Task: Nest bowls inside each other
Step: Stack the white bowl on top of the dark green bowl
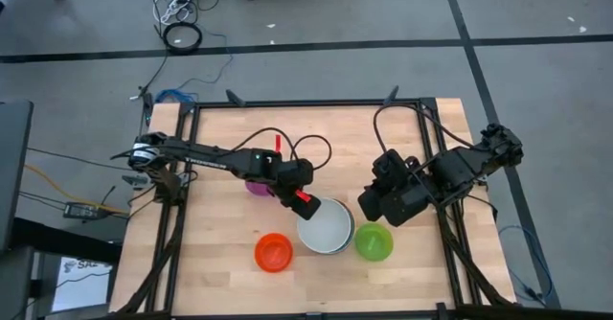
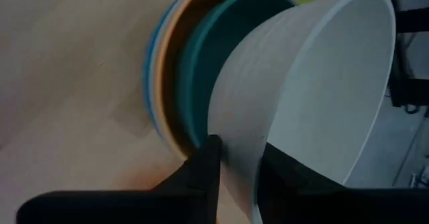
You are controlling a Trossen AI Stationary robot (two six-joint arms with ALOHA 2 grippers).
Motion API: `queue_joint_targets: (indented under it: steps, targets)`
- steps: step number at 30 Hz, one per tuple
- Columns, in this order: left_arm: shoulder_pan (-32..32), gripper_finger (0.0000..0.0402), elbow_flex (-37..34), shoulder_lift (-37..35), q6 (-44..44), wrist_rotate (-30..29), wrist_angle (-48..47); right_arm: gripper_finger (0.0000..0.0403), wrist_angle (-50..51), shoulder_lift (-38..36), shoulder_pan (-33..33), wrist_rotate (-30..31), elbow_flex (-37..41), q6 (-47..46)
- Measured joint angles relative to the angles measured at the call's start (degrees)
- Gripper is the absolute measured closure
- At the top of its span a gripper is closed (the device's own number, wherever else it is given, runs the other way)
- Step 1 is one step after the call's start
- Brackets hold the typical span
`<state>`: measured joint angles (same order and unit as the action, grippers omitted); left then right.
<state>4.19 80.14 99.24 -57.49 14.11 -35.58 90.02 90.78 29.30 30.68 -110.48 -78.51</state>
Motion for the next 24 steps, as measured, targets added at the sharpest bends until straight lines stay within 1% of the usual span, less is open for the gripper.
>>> queue_joint_targets:
  steps: [5, 14, 17, 20, 24]
  targets:
    - [0.0, 0.0311, 0.0, 0.0, 0.0, 0.2, 1.4, 0.0275, 0.0, 0.0, 0.0, 0.0, 0.0, 0.0]
    - [0.0, 0.0257, 0.0, 0.0, 0.0, 0.2, 1.8, 0.0275, 0.0, 0.0, 0.0, -0.1, 0.0, 0.1]
    - [0.0, 0.0244, 0.0, 0.0, -0.1, 0.8, 3.6, 0.0275, 0.0, 0.0, 0.0, -0.1, 0.0, 0.4]
    - [-0.1, 0.0239, 0.0, 0.0, -1.3, 0.8, 5.2, 0.0275, 0.0, 0.0, 0.0, -0.1, 0.0, 0.7]
    - [-1.1, 0.0239, 0.0, 0.0, -1.7, 1.7, 4.5, 0.0275, 0.0, 0.0, 0.0, -0.1, 0.0, 0.7]
